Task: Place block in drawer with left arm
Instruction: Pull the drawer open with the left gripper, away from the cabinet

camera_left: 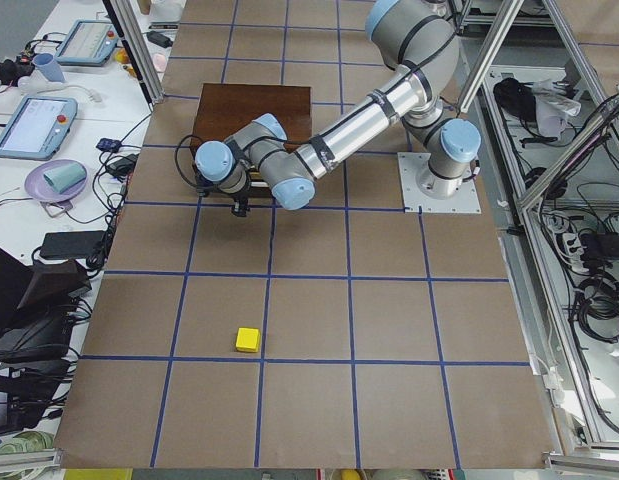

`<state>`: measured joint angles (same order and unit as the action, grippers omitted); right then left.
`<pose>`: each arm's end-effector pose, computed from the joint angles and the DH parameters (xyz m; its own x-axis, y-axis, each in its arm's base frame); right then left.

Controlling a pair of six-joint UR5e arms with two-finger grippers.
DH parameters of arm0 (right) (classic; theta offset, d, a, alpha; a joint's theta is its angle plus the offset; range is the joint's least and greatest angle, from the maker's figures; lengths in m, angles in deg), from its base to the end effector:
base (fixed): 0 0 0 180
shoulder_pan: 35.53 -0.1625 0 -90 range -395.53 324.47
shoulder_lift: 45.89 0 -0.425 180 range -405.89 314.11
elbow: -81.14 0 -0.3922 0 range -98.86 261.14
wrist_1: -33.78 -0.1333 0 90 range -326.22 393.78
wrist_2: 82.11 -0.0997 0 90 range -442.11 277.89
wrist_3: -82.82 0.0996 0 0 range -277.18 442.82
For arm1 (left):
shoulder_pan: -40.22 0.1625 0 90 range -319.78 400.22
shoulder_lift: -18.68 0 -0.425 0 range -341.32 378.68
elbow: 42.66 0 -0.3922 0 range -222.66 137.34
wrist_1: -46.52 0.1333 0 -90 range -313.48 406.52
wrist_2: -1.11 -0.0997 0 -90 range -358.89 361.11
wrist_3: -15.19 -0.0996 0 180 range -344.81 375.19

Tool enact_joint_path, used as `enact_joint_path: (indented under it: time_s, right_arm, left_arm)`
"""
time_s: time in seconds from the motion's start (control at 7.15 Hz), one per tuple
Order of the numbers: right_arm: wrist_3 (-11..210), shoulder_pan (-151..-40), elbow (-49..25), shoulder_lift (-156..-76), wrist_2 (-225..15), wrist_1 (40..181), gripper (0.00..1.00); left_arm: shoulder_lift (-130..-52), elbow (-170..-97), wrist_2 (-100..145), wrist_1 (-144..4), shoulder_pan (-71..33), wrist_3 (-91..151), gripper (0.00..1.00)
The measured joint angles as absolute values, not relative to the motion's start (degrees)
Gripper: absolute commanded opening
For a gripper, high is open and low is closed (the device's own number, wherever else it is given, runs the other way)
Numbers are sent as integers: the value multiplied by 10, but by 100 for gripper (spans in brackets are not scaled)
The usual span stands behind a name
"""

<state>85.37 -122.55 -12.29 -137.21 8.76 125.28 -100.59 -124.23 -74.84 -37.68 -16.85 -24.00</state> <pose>0.1066 -0.4870 0.4723 -0.9952 0.0962 0.0156 0.0964 0.9953 0.0100 0.2188 -0.6274 0.2745 -0.9363 0.0625 0.3457 0.0860 0.9949 0.0530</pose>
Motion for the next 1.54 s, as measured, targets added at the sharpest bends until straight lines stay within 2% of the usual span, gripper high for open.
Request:
enact_joint_path:
  time_s: [1.54]
  right_arm:
    - [854,-1225,-123,-1372,88,1253,100]
  left_arm:
    - [-1013,-1230,-756,-377,-135,-257,87]
